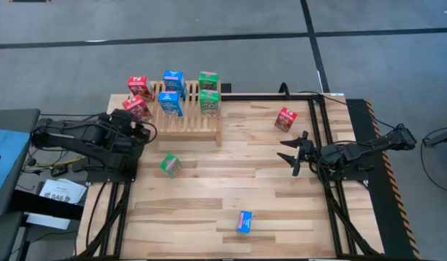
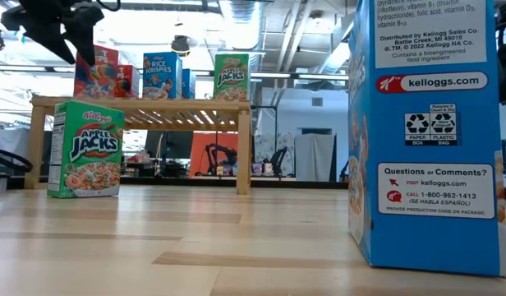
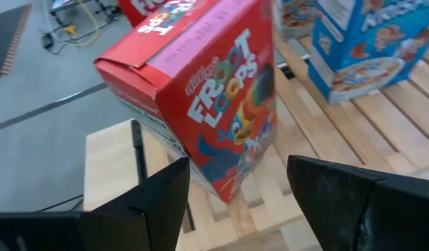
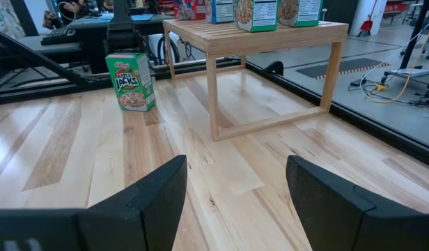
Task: Stack cereal on shelf
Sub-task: Put the bottom red cereal box on the shelf aligned with the red cereal box
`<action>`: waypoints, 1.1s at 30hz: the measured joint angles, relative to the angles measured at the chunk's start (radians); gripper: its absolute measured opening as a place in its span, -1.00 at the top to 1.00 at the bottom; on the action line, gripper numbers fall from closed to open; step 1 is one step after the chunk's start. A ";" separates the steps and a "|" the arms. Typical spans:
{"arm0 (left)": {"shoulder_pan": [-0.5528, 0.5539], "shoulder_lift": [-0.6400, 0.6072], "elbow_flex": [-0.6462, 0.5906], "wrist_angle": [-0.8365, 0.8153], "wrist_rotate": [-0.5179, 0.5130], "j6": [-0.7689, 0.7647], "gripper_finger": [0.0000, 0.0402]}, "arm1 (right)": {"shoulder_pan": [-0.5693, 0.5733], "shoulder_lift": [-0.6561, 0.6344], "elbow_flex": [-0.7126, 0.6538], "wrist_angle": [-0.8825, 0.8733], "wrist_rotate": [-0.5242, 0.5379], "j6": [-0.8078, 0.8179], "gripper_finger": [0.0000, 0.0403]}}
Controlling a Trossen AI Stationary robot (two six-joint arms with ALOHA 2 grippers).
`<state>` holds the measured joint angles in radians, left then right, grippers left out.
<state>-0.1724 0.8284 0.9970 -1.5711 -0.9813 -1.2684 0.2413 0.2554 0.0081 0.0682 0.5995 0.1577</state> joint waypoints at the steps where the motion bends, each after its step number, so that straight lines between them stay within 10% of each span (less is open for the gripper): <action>1: 0.010 0.000 0.000 0.000 -0.002 0.001 -0.16 | 0.000 0.000 0.000 0.000 0.000 0.000 -0.35; 33: 0.168 -0.011 0.048 0.037 -0.085 0.061 -0.16 | 0.000 0.000 0.000 0.000 0.000 0.000 -0.35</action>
<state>-0.0048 0.8179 1.0453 -1.5345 -1.0668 -1.2071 0.2417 0.2555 0.0081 0.0684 0.5995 0.1577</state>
